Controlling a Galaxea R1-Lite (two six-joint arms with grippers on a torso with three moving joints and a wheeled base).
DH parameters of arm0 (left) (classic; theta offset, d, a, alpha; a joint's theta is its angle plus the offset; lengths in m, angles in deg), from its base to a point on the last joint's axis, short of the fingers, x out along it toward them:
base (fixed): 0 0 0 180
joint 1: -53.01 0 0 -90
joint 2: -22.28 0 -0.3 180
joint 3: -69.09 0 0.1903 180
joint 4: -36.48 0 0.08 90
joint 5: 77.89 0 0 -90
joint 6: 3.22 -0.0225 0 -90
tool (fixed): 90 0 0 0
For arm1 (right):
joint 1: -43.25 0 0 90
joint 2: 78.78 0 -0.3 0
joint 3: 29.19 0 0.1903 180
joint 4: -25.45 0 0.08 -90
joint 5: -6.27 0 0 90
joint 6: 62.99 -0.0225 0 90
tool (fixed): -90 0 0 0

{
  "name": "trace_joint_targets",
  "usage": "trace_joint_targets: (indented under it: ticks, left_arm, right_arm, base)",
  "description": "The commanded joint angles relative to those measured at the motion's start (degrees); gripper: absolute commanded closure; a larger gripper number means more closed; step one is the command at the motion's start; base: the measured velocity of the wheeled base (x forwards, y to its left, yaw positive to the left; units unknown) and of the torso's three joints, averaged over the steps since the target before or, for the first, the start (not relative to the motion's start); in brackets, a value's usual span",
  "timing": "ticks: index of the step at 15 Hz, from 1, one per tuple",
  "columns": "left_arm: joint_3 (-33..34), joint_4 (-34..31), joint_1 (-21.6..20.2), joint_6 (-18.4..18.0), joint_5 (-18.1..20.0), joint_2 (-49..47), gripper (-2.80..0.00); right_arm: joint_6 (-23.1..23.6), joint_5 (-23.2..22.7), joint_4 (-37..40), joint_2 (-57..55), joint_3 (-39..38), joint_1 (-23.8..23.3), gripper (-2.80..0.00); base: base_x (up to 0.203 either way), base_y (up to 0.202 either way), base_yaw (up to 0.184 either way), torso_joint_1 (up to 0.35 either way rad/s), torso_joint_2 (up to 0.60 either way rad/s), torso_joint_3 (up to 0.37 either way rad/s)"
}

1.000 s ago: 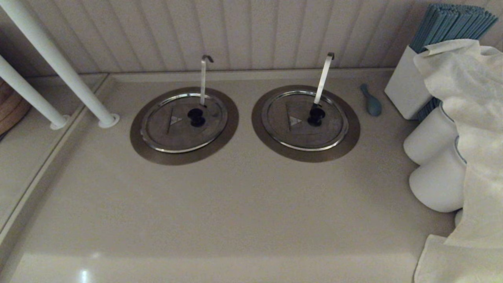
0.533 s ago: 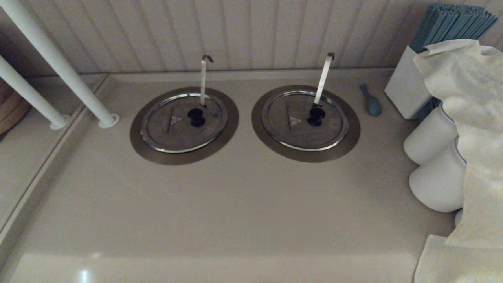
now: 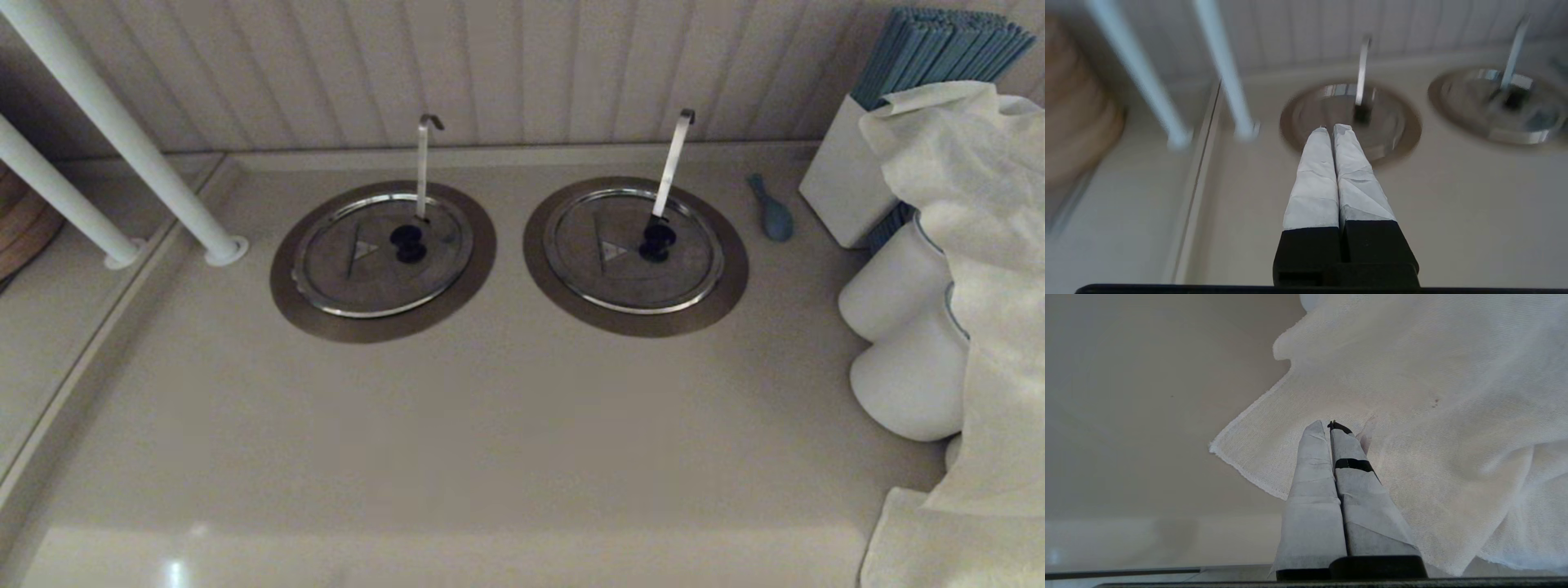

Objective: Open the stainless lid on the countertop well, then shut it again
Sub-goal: Open the lid

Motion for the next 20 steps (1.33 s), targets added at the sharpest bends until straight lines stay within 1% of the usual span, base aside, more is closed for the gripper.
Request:
trace_joint_targets:
  ticks: [1,3,4,6,7,8,9,10,11,12,13,14,15,16,18,19,20]
  left_arm:
    - [-9.28,0.33,-0.01,-0.01,0.62,-16.03,0.00]
    - [-20.89,-0.01,0.40,-0.03,1.52,-28.60,0.00]
    - [-26.37,-0.38,1.67,0.06,1.71,-34.82,0.00]
    - [-34.04,-0.94,4.91,0.59,1.63,-45.24,0.00]
    - [-36.26,-1.08,6.70,1.36,1.50,-49.75,0.00]
    - [-36.84,-1.04,8.07,2.73,1.08,-53.02,0.00]
    - [-36.13,-0.35,9.02,4.93,-0.23,-56.19,0.00]
    - [-34.99,3.12,9.41,7.45,-2.70,-59.97,0.00]
    - [-34.37,8.36,9.61,9.36,-5.59,-64.01,0.00]
    - [-33.63,16.04,9.82,10.59,-10.00,-68.89,0.00]
    - [-32.18,23.76,10.15,10.99,-14.41,-72.98,0.00]
    - [-29.26,30.54,10.43,10.96,-17.21,-75.60,0.00]
    - [-25.77,35.09,10.65,10.91,-18.60,-76.89,0.00]
    - [-23.19,38.03,11.11,10.88,-18.71,-77.71,0.00]
    - [-21.33,39.34,14.10,10.71,-18.35,-77.80,0.00]
    - [-19.81,39.43,15.23,10.40,-18.51,-77.85,-2.80]
    - [-18.68,39.50,15.79,9.90,-18.43,-77.46,-2.80]
  right_arm:
    - [-0.02,-0.10,0.02,-0.06,0.04,0.00,0.00]
    - [-0.02,-0.09,0.02,0.02,0.04,0.00,0.00]
    - [-0.02,-0.03,0.02,-0.05,0.04,0.00,0.00]
    - [-0.02,-0.01,0.02,-0.05,0.04,0.00,0.00]
    - [0.05,-0.05,0.02,-0.06,0.04,0.00,0.00]
    - [-0.02,-0.01,0.02,-0.06,0.04,0.08,0.00]
    - [-0.01,-0.01,0.02,-0.06,0.04,0.00,0.00]
    - [-0.02,-0.10,0.02,0.02,0.04,0.00,0.00]
    - [-0.02,-0.01,0.02,0.02,0.04,0.00,0.00]
    - [-0.02,-0.01,0.02,-0.06,0.04,0.00,0.00]
    - [0.00,-0.01,0.02,-0.05,0.04,0.02,0.00]
    - [-0.02,-0.04,0.02,-0.05,0.04,0.00,0.00]
    - [-0.02,-0.01,0.02,0.01,0.04,0.00,0.00]
    - [-0.02,-0.01,0.02,0.02,0.04,0.00,0.00]
    - [-0.02,-0.01,0.02,-0.04,0.04,0.00,0.00]
    - [-0.02,-0.01,0.02,0.02,0.04,0.00,0.00]
    - [-0.02,-0.01,0.02,0.02,-0.04,0.00,0.00]
  base:
    - [0.000,0.000,0.000,0.000,0.00,0.000]
    - [0.000,0.000,0.000,0.000,0.00,0.000]
    - [0.000,0.000,0.000,0.000,0.00,0.000]
    - [0.000,0.000,0.000,0.000,0.00,0.000]
    - [0.000,0.000,0.000,0.000,0.00,0.000]
    - [0.000,0.000,0.000,0.000,0.00,0.000]
    - [0.000,0.000,0.000,0.000,0.00,0.000]
    - [0.000,0.000,0.000,0.000,0.00,0.000]
    - [0.000,0.000,0.000,0.000,0.00,0.000]
    - [0.000,0.000,0.000,0.000,0.00,0.000]
    - [0.000,0.000,0.000,0.000,0.00,0.000]
    - [0.000,0.000,0.000,0.000,0.00,0.000]
    - [0.000,0.000,0.000,0.000,0.00,0.000]
    - [0.000,0.000,0.000,0.000,0.00,0.000]
    - [0.000,0.000,0.000,0.000,0.00,0.000]
    - [0.000,0.000,0.000,0.000,0.00,0.000]
    - [0.000,0.000,0.000,0.000,0.00,0.000]
